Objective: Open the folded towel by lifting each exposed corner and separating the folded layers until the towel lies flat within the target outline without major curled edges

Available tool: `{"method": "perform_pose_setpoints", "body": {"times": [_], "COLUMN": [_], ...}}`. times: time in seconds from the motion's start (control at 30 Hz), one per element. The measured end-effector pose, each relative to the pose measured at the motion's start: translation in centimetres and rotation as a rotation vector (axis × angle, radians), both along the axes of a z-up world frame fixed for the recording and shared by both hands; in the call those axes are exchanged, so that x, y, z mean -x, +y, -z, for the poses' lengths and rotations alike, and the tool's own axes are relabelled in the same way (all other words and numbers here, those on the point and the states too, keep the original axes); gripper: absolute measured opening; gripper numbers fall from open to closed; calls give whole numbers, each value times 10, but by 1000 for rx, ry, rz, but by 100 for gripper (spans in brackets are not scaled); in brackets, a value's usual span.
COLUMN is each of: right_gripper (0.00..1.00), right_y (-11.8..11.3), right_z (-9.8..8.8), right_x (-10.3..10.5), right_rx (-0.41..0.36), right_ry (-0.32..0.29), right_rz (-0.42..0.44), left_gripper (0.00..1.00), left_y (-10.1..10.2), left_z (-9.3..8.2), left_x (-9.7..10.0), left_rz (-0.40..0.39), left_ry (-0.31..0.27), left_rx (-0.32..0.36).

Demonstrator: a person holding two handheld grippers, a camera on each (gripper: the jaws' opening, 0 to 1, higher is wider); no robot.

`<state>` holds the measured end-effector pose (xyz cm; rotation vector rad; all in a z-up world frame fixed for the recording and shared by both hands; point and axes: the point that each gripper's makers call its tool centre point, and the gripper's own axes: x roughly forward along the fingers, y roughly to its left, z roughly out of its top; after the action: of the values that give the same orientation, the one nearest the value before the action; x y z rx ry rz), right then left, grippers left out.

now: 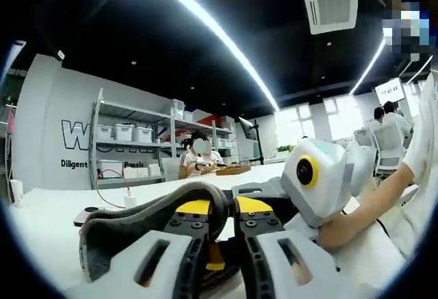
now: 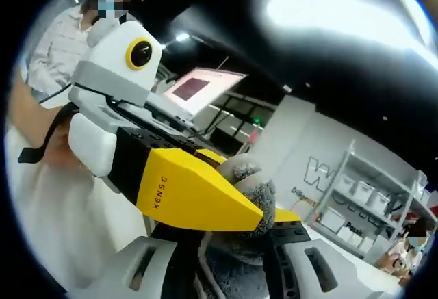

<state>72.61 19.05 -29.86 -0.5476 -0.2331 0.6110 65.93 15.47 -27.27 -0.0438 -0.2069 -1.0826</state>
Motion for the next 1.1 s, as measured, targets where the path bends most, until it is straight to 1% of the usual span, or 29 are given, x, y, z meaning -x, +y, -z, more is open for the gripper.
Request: {"method": "perform_pose_setpoints", "body": {"times": [0.07, 0.13, 0.17, 0.23, 0.33, 0.37, 0.43, 0.5, 0.53, 0.6, 0.63, 0.67, 0.7, 0.73, 0.77, 0.8, 0.83, 0.87, 0.9, 0.93, 1.0, 1.03, 1.07, 1.1], "right_gripper": [30, 28, 27, 26, 26, 26, 25, 25, 25, 25, 25, 25, 25, 25, 25, 25, 25, 25, 25, 25, 26, 27, 27, 27], "right_y": [5, 4, 3, 0, -4, -4, -2, -2, -2, -2, -3, -3, -4, -4, -5, -5, -5, -5, -4, -4, 1, 1, 1, 1], "right_z": [-1, -2, -2, -3, -3, -3, -3, -3, -2, -2, -2, -2, -3, -3, -3, -3, -3, -4, -4, -4, -2, -2, -2, -1], "right_x": [5, 5, 5, 2, -1, -1, 0, 1, 1, 0, -1, -1, -2, -2, -2, -3, -3, -2, -2, 0, 2, 2, 2, 2], "right_rx": [-7, -7, -17, -34, -48, -49, -49, -41, -33, -31, -32, -34, -42, -45, -50, -57, -59, -60, -59, -57, -50, -38, -22, -16], "right_ry": [2, -2, 6, 16, 26, 27, 27, 25, 20, 21, 21, 21, 24, 26, 28, 31, 34, 34, 34, 34, 33, 25, 12, 11], "right_rz": [-10, -6, -8, -12, -9, -11, -14, -13, -10, -14, -13, -13, -14, -14, -13, -14, -15, -15, -15, -18, -28, -19, -21, -25], "left_gripper": [15, 18, 19, 19, 19, 17, 13, 12, 12, 12, 12, 13, 12, 11, 7, 4, 2, 2, 1, 1, 1, 2, 3, 5], "left_y": [-1, -1, -1, 1, 7, 8, 10, 12, 15, 21, 25, 33, 38, 43, 49, 60, 65, 73, 76, 77, 74, 73, 72, 71], "left_z": [-1, -5, -7, -9, -17, -19, -19, -20, -23, -27, -30, -34, -36, -35, -34, -30, -28, -23, -19, -17, -13, -10, -6, -4], "left_x": [2, 4, 5, 4, 3, 3, 1, -2, -3, -7, -9, -14, -17, -21, -27, -38, -43, -51, -55, -58, -61, -63, -64, -66], "left_rz": [15, 41, 52, 46, 47, 47, 31, 6, 0, -17, -33, -65, -84, -109, -150, -242, -292, -369, -396, -412, -400, -395, -404, -406], "left_ry": [10, 33, 34, 30, 16, 4, -8, -25, -35, -34, -39, -35, -36, -40, -42, -82, -112, -128, -141, -132, -117, -100, -89, -97], "left_rx": [16, 55, 70, 73, 124, 134, 124, 123, 142, 164, 182, 220, 232, 230, 220, 167, 133, 94, 56, 47, 41, 30, 5, -6]}}
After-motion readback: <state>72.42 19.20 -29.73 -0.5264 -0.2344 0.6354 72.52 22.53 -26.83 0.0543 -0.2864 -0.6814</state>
